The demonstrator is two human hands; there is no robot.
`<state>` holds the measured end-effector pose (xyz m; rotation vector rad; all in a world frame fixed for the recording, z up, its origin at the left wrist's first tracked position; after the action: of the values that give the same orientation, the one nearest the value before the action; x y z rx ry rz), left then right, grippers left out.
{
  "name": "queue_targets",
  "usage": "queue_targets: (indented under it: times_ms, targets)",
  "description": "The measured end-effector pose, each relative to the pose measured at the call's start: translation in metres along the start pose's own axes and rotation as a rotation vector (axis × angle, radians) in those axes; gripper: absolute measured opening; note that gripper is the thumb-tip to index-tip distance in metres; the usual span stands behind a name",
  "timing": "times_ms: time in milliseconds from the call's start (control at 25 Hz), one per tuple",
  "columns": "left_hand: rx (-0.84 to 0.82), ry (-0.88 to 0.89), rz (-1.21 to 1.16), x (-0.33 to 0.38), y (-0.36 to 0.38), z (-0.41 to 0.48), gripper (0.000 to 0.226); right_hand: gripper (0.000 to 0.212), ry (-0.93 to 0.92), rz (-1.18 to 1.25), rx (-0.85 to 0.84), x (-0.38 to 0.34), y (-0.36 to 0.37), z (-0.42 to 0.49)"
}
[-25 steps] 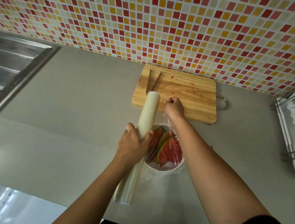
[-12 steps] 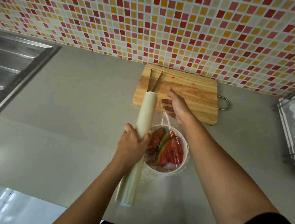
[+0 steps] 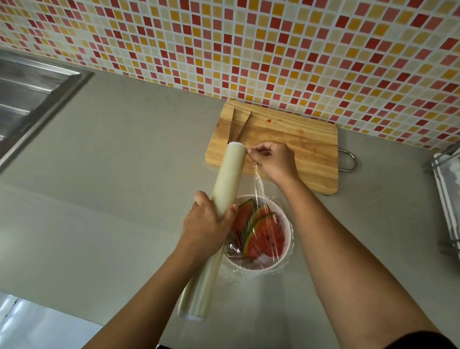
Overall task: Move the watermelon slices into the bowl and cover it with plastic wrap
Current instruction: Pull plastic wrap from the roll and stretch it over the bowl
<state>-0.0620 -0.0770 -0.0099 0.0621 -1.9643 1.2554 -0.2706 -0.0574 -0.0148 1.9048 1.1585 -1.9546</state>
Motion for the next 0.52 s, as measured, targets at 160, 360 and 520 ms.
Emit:
queue_targets:
  times_ms: [160,360,520]
  targets:
    - [-0.002,0.012,-0.032,0.002,0.001,-0.001,0.045,0.010,0.129,-0.053,0.090,0.010,-0.002,-0.003]
    - [-0.036,-0.039,-0.064,-0.004,0.003,0.002,0.045,0.032,0.589,0.382,0.016,0.039,0.002,-0.009]
    - [-0.081,-0.068,-0.111,-0.010,0.005,0.005,0.048,0.039,0.493,0.338,0.074,0.041,-0.029,-0.016]
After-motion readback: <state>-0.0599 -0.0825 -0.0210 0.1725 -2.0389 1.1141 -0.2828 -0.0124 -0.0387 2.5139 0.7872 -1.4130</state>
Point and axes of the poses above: each hand's wrist, its own z-axis towards the middle knuckle, its own y-axis out of the palm, x = y × z, the point moved 5 cm from there along z, towards the middle knuckle, and after that the axes turned 6 degrees about z, right-handed, at the moved point
